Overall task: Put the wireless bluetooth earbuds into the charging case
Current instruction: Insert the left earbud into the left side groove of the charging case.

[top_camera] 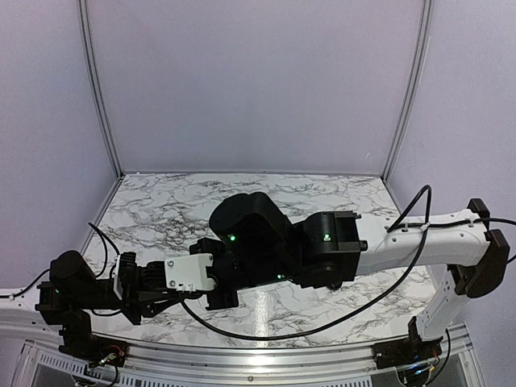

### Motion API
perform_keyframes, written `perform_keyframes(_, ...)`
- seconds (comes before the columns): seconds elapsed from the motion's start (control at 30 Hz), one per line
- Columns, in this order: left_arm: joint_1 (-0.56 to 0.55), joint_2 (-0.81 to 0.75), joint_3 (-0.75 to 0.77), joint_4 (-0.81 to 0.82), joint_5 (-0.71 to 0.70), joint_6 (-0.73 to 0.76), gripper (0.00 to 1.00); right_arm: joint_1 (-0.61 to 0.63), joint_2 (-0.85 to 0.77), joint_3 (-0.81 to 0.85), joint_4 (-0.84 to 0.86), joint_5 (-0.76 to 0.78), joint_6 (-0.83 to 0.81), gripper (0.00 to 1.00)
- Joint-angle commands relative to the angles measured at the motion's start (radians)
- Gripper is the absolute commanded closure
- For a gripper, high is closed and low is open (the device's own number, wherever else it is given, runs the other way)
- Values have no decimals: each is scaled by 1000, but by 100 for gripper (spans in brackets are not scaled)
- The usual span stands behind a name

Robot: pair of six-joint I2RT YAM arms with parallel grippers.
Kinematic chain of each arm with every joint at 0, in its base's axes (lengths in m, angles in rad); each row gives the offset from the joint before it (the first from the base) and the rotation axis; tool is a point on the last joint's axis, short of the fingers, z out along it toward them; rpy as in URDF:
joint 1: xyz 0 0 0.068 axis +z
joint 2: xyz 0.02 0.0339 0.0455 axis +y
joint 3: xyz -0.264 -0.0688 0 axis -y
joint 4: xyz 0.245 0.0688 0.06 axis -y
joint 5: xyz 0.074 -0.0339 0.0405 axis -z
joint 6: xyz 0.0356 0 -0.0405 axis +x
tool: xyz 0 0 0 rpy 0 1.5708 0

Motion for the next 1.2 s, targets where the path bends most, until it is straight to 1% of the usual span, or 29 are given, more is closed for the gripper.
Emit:
perform_keyframes(0.0, -4, -19, 20, 57, 16, -9, 100, 9, 20, 21, -15, 43, -10, 100)
perform_keyframes(0.17, -4, -18, 21, 59, 13, -9, 100, 9, 31, 26, -25, 20, -16, 100)
perform_keyframes(0.47, -4, -23, 22, 64, 11, -12, 100, 11, 58, 55, -43, 21, -4, 100)
perform_keyframes(0.67, -4, -54, 2, 90, -20, -23, 100, 11, 52, 52, -44, 21, 9, 100)
perform_keyframes(0.87, -4, -66, -4, 92, -35, -24, 100, 11, 30, 50, -29, 27, 24, 93)
perform_keyframes(1.07, -4, -58, -2, 93, -34, -21, 100, 11, 10, 52, -10, 23, 33, 89)
perform_keyframes(1.17, -4, -55, -1, 92, -32, -20, 100, 11, 4, 51, -5, 26, 37, 85)
